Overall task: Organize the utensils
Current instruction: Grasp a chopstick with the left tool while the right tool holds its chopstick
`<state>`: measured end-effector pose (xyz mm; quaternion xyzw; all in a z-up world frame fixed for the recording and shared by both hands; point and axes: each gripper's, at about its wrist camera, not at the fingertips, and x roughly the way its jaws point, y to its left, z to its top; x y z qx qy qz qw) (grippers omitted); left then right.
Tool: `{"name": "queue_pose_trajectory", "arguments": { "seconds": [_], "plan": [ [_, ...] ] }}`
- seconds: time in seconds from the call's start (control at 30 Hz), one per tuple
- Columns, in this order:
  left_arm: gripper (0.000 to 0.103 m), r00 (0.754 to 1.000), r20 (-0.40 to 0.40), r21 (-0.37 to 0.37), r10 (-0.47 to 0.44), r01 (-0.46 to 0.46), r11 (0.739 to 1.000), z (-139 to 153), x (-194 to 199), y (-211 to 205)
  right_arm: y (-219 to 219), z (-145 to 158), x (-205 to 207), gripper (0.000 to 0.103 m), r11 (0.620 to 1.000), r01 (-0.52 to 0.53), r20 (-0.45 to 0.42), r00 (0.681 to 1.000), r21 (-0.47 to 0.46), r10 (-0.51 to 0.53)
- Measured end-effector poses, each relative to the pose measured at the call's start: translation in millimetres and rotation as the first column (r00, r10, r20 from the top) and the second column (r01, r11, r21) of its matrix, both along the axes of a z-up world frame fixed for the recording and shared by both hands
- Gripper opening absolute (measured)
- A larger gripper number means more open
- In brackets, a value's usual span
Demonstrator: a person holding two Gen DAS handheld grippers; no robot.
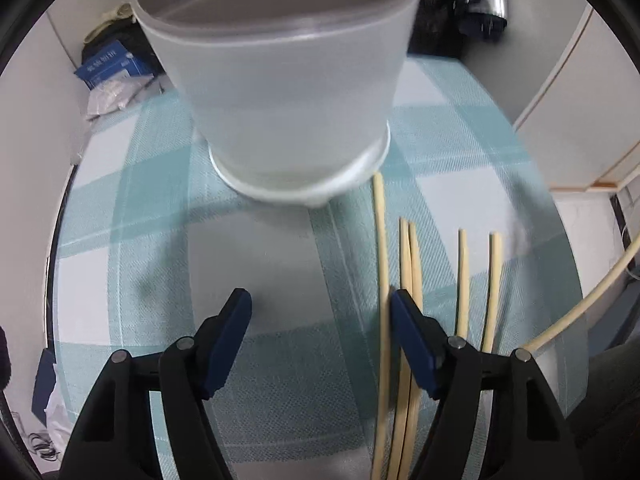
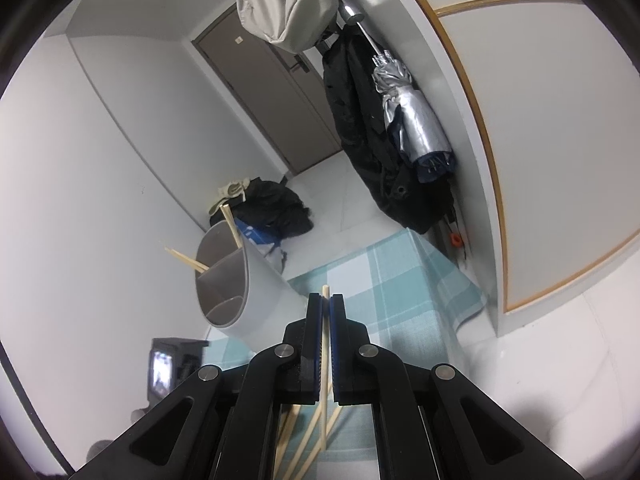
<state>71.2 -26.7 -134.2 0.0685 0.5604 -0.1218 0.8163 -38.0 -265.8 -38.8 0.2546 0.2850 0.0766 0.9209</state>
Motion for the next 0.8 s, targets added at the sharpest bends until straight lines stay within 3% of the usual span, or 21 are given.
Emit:
{"name": "queue_pose_trajectory", "arguments": {
  "seconds": [0.17,0.23,0.33,0.4,0.7,0.8],
  "plan": [
    [0.062,1.000,0.022,0.011,-0.008,0.008,1.000,0.7,5.7,0.3,-0.5,0.5,-0.2,0.003,1.000,-0.002,0.001,1.000,0.002,0.002],
    [0.037,0.999,0.014,-0.010,-0.031,0.031,0.999,3.9,2.8,-3.7,-0.6,0.8,-0.7,0.003,1.000,-0.001,0.005,1.000,-0.003,0.001],
    [0.017,0.997,0.012,0.000,-0.073,0.073,0.997,7.7,-9.4,-17.6,-1.0,0.9,-0.8,0.003,1.000,-0.001,0.006,1.000,-0.003,0.001],
    [0.010,0.995,0.020,0.008,-0.093,0.093,0.996,7.3,-13.2,-22.7,-1.6,1.0,-1.3,0.003,1.000,0.003,0.004,1.000,-0.002,-0.003],
    [0.003,0.991,0.027,0.007,-0.128,0.127,0.992,5.0,-32.3,-10.8,-2.3,0.3,-3.8,0.003,1.000,0.011,0.002,1.000,-0.004,-0.011],
    [0.002,0.987,0.020,0.020,-0.162,0.161,0.987,2.8,-55.4,-1.0,-2.7,-1.1,-2.6,0.003,1.000,0.021,-0.007,1.000,-0.003,-0.021]
  ]
}}
